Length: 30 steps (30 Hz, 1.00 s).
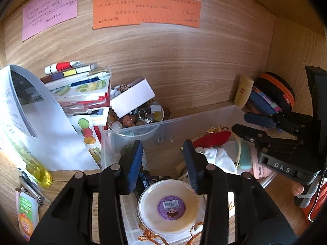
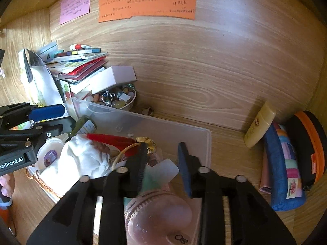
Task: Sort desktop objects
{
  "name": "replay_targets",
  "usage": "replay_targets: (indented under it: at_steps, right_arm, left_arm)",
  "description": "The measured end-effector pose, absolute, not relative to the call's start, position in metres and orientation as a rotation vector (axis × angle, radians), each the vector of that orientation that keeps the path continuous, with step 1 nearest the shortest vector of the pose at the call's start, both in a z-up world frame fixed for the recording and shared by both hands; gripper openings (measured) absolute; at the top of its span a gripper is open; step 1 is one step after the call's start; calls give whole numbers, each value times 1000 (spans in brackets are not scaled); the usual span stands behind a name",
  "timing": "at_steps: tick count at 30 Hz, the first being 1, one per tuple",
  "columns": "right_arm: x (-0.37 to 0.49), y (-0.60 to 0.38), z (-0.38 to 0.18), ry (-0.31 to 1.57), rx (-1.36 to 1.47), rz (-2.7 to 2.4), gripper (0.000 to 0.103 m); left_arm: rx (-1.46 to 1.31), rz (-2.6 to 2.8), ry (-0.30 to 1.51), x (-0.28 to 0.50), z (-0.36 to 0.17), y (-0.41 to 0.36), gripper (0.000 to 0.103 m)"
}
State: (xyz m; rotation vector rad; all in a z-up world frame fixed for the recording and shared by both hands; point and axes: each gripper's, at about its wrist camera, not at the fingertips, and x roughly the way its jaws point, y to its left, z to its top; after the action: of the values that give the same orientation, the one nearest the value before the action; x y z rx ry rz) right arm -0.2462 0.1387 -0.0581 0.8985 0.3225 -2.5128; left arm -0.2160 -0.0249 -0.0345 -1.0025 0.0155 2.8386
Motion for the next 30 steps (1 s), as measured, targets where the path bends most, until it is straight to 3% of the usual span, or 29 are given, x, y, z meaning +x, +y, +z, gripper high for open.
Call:
replay_targets:
  at_steps: [5, 9, 13, 14, 16, 18, 30]
  right_arm:
    - [-237, 142, -45, 324, 855, -2540, 51]
    - [-227, 148, -34, 326, 821, -2578, 64]
    - [-212, 155, -25, 354, 776, -2622, 74]
    - [-207, 158, -23, 357, 764, -2627, 75]
    - [-199, 162, -20, 358, 748, -2633, 77]
    - [-190, 165, -17, 353, 740, -2635, 79]
    - [-131, 181, -14, 301, 735, -2610, 96]
  left_arm:
    - [-960, 2864, 20, -211, -28, -25, 48]
    - [-940, 2856, 33, -206, -26, -22, 62]
    - [-907, 2862, 90, -193, -20, -15, 67]
    - [-903, 2865, 95, -190, -18, -14, 71]
    - [-888, 2881, 100, -183, -15, -11, 89]
    - [-867, 2905, 107, -175, -11, -9, 97]
    - [-827, 2973, 158, -121, -2, 6, 100]
